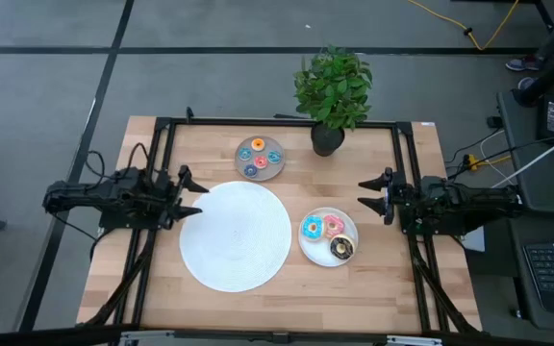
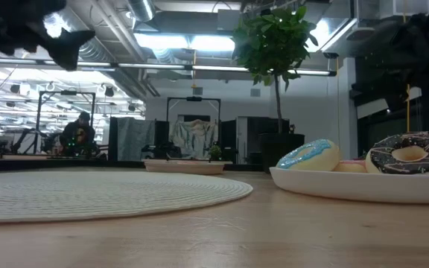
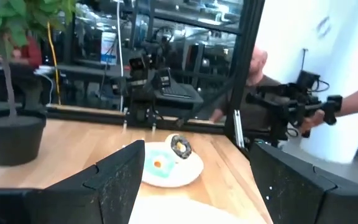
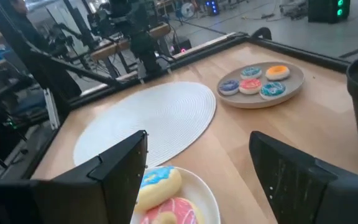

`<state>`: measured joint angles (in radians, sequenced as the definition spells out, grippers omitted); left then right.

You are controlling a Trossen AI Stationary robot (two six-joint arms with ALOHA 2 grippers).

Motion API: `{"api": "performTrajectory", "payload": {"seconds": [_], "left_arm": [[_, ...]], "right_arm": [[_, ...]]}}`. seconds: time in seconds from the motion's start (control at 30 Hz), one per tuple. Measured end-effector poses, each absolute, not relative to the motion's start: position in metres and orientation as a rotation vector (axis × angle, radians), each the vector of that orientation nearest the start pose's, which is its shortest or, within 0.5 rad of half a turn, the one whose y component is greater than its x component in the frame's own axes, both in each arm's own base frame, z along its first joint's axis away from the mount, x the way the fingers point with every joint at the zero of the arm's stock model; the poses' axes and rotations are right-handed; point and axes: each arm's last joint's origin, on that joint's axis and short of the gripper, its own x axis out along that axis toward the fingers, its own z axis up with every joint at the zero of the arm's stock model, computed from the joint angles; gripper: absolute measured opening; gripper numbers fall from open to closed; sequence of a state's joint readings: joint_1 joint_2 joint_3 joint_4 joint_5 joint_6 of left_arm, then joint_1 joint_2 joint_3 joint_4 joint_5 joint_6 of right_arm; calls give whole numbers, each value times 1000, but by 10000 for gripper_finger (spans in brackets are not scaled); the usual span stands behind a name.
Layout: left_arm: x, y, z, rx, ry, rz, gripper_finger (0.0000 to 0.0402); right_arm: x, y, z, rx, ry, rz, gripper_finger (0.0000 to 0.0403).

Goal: Pick & Place donuts
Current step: Return to Home Position

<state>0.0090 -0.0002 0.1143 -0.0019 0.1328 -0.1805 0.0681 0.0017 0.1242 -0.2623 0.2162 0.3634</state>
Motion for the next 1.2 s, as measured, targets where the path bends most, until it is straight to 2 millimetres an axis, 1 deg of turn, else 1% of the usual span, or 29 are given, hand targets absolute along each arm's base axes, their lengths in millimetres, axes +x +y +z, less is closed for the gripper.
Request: {"api": "performTrajectory", "payload": {"seconds": [0.07, 0.17, 0.23, 0.43, 0.53, 0.63, 0.77, 1.2], "left_arm": [[92, -3, 192, -190, -126, -128, 282], [94, -2, 187, -192, -186, -124, 282], [96, -2, 182, -193, -158, -108, 282], [96, -1, 179, -178, -133, -81, 282], [96, -1, 178, -175, -118, -71, 282], [96, -1, 177, -174, -117, -72, 282], [96, -1, 178, -173, -117, -75, 282], [96, -1, 177, -173, -117, -75, 282]], "right_arm": [[87, 0, 180, 314, 111, -170, 283], [87, 0, 179, 297, 124, -171, 283], [87, 0, 178, 293, 139, -174, 283], [86, 0, 173, 301, 189, -184, 283], [86, -1, 172, 258, 195, -195, 283], [85, -2, 172, 208, 200, -245, 283], [84, -4, 169, 200, 223, -307, 283], [84, -4, 169, 196, 222, -308, 283]]}}
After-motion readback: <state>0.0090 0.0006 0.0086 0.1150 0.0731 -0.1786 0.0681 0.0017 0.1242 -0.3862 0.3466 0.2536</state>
